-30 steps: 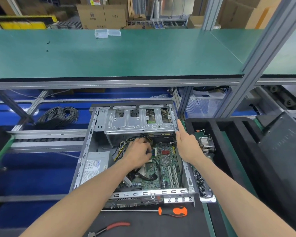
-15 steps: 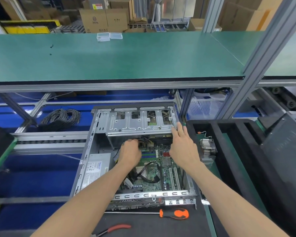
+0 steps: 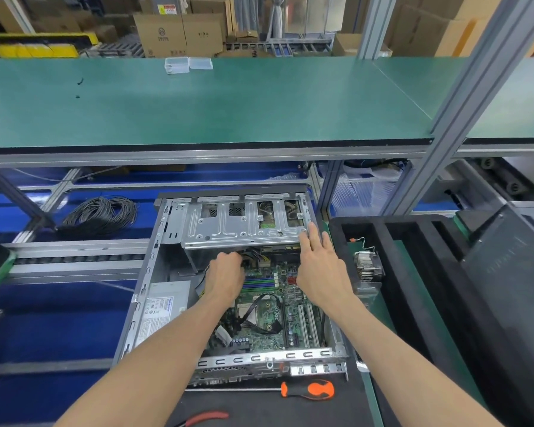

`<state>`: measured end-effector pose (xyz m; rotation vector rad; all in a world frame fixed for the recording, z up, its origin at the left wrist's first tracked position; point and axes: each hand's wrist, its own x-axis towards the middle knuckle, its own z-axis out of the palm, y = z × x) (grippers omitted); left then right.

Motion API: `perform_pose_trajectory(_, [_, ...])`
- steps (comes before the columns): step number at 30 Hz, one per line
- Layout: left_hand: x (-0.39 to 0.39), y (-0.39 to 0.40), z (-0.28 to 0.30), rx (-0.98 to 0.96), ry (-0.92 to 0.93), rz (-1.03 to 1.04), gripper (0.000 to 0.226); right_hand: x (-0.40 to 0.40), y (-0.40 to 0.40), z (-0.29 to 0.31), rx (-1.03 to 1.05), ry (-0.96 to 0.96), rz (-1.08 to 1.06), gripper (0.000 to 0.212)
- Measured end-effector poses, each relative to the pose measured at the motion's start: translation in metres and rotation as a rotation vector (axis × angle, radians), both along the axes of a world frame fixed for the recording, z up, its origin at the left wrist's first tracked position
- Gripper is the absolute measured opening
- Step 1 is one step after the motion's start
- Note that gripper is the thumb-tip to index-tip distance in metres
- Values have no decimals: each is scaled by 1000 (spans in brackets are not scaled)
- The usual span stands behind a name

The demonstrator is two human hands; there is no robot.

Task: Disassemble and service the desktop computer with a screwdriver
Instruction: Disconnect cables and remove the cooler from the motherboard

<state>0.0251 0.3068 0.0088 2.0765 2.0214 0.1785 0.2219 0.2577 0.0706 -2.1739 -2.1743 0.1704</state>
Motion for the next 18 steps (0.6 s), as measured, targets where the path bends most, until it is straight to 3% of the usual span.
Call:
perform_pose_trajectory(6, [6, 9, -9, -33, -24, 11, 25, -1, -1, 0, -6, -30, 13, 83])
perform_pose_trajectory(12, [8, 10, -9, -19, -21, 47, 16, -2, -1, -1, -3, -50, 25, 84])
perform_pose_trajectory(16, [8, 10, -9, -27, 53, -5, 36, -3, -1, -1, 1, -67, 32, 83])
perform_pose_trajectory(18, [8, 9, -7, -34, 41, 20, 30, -2, -1, -1, 8, -62, 37, 82])
